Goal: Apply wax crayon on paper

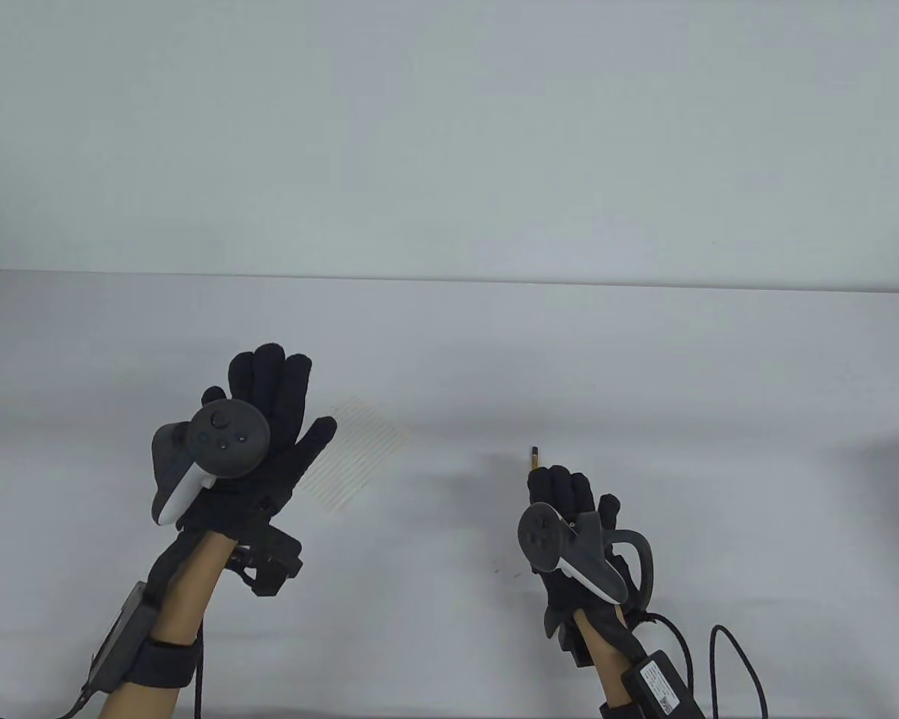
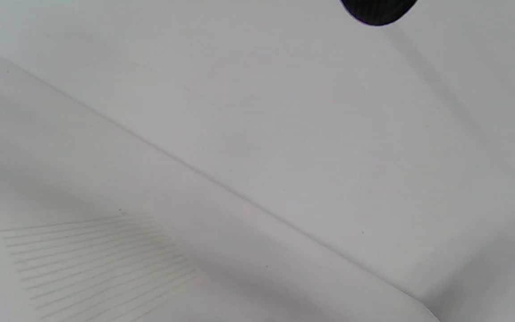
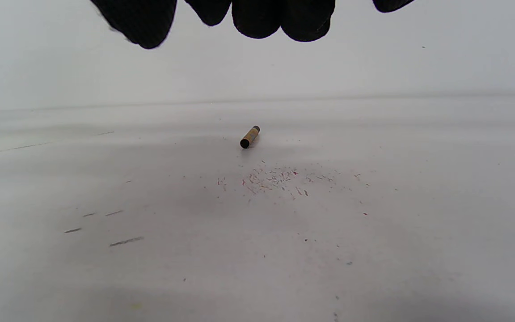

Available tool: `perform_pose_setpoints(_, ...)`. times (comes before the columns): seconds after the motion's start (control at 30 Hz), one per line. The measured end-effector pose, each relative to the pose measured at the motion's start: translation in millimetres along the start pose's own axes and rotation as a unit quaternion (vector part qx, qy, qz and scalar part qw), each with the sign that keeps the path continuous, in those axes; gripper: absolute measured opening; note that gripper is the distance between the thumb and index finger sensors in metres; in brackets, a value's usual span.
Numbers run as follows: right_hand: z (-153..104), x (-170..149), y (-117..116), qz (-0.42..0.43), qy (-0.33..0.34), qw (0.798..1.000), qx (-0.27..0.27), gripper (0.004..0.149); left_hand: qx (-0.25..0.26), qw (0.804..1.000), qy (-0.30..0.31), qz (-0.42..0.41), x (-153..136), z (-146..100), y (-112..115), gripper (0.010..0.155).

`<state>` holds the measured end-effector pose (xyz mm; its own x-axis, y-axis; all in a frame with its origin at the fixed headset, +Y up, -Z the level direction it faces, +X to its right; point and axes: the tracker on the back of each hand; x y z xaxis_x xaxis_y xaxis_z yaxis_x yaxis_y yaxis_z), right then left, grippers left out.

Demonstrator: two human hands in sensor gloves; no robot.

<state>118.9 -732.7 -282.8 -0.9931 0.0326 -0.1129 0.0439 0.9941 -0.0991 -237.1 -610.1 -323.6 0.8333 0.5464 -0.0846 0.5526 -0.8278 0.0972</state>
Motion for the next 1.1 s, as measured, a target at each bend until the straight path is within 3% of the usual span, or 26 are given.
perform_pose_setpoints(0.23,1,-1,0,0.004,0.002,1.000,0.009,0.067,0.014,0.997,-0.082,0.009,12,36,-17,0.074)
perform_pose_setpoints(0.33,1,-1,0,0.003,0.002,1.000,0.012,0.067,0.026,0.992,-0.114,0.041,11,53,-17,0.074)
perform_pose_setpoints(0.4,1,-2,0,0.002,0.001,1.000,0.013,0.067,0.008,0.989,-0.138,0.046,8,67,-11,0.074)
perform_pose_setpoints(0.73,2,0,-1,0.005,0.009,0.999,0.031,0.067,-0.078,0.968,-0.225,0.076,-26,127,63,0.073)
perform_pose_setpoints(0.9,3,2,-2,0.006,0.015,0.999,0.042,0.067,-0.143,0.948,-0.268,0.096,-47,145,102,0.065)
perform_pose_setpoints(1.1,4,1,-2,0.009,0.016,0.999,0.046,0.067,-0.174,0.932,-0.291,0.130,-62,153,130,0.063)
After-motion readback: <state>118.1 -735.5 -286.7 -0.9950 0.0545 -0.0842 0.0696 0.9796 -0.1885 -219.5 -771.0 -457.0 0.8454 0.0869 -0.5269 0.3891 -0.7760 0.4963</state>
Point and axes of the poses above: the tracker on the back of each hand, its own x axis roughly to the thumb side, its own z axis roughly from the wrist to the fingertips, y = z × x, and after that the axes turned 11 degrees about -y, right-handed
